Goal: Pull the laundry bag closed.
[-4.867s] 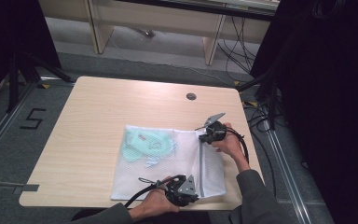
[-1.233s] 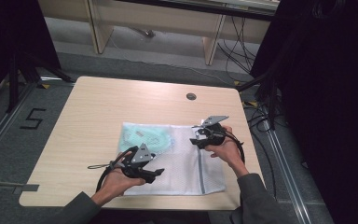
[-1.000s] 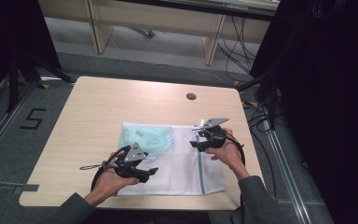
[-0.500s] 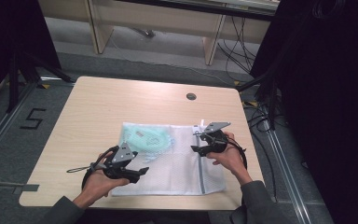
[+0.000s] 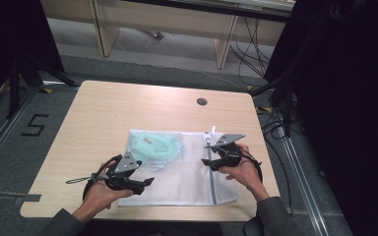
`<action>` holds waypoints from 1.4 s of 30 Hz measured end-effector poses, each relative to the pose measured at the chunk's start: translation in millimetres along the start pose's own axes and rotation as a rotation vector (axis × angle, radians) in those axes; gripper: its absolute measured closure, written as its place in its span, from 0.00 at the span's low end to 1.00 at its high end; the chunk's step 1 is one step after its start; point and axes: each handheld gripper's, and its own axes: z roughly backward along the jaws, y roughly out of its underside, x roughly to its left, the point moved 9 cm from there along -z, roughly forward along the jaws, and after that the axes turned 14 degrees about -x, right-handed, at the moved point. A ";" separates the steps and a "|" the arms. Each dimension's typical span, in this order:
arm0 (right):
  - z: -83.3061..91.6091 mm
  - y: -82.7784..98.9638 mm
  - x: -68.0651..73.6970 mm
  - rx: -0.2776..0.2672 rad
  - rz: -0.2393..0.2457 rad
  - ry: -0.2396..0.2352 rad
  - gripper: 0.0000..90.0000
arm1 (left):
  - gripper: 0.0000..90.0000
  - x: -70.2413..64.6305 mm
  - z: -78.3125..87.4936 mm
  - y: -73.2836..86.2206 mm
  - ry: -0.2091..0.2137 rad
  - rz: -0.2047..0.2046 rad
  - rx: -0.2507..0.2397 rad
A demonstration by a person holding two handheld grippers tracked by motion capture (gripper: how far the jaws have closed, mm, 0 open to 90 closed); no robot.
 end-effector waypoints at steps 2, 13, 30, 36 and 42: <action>2.3 1.3 1.9 0.000 0.012 -0.005 0.41 | 0.32 1.0 2.3 0.2 -0.010 0.004 0.001; 18.4 21.0 20.4 0.018 -0.012 -0.035 0.38 | 0.31 0.3 14.9 7.8 -0.004 0.011 0.021; 46.6 43.5 35.2 0.031 -0.032 -0.011 0.34 | 0.29 -0.3 28.3 12.7 -0.016 -0.009 0.027; 53.8 51.2 37.7 0.022 -0.020 0.001 0.32 | 0.28 -0.1 33.9 13.3 -0.021 -0.002 0.018; 62.0 59.7 40.1 0.036 -0.015 0.012 0.32 | 0.28 1.2 39.6 17.2 -0.029 0.002 0.024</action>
